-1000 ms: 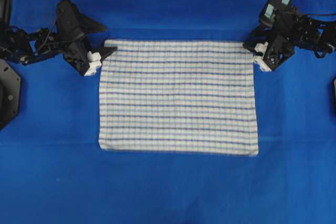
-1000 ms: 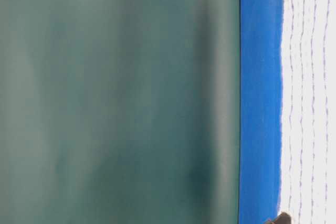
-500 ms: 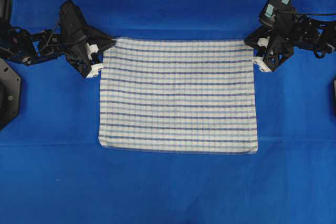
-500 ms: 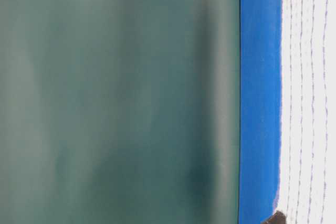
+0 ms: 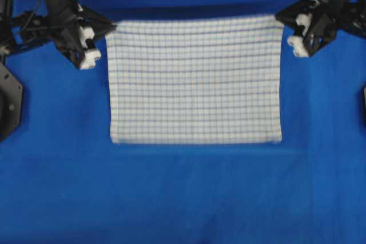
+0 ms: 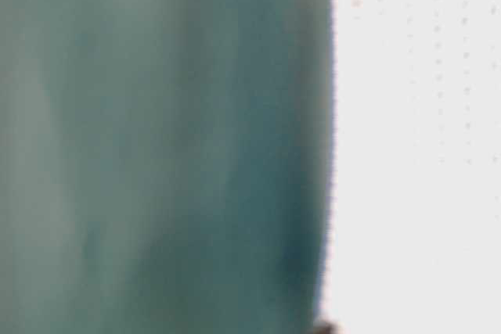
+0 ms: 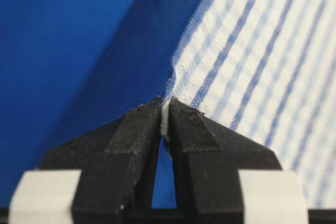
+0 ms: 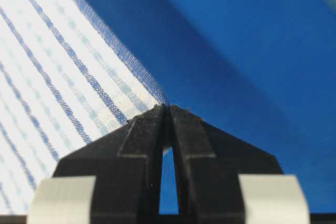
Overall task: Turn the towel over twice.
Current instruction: 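Lift the far edge and swing it toward the near side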
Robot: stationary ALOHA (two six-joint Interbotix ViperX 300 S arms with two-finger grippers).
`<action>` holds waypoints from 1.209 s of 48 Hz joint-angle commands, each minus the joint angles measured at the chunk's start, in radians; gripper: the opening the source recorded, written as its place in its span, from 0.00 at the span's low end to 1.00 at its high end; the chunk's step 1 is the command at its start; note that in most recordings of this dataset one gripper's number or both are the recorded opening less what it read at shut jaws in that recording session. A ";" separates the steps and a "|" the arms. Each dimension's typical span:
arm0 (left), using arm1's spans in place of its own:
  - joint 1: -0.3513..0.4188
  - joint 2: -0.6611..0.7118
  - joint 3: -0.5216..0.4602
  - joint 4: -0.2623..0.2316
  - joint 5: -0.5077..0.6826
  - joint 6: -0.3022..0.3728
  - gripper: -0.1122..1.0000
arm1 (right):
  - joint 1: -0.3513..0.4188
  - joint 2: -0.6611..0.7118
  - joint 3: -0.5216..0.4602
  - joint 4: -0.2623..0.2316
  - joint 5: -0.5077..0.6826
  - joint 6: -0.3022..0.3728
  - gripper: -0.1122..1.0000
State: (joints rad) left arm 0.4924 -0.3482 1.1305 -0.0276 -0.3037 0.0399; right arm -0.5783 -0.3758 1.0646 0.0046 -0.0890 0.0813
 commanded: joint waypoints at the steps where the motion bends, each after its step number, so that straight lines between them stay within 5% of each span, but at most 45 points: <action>1: 0.026 -0.112 -0.038 0.000 0.049 0.032 0.13 | -0.032 -0.091 -0.041 -0.015 0.035 -0.006 0.15; 15: 0.077 -0.348 -0.112 0.000 0.094 0.169 0.13 | -0.083 -0.281 -0.175 -0.106 0.207 -0.021 0.15; 30: 0.069 -0.390 -0.169 0.000 0.124 0.187 0.13 | -0.083 -0.344 -0.302 -0.164 0.336 -0.021 0.15; 45: 0.054 -0.376 -0.155 0.002 0.115 0.189 0.13 | -0.067 -0.342 -0.302 -0.158 0.419 -0.006 0.15; 58: -0.078 -0.258 -0.058 0.000 0.069 0.161 0.13 | 0.092 -0.337 -0.175 -0.094 0.509 0.103 0.15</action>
State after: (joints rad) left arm 0.4587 -0.6489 1.0600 -0.0276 -0.2148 0.2025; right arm -0.5308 -0.7148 0.8621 -0.1028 0.4188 0.1611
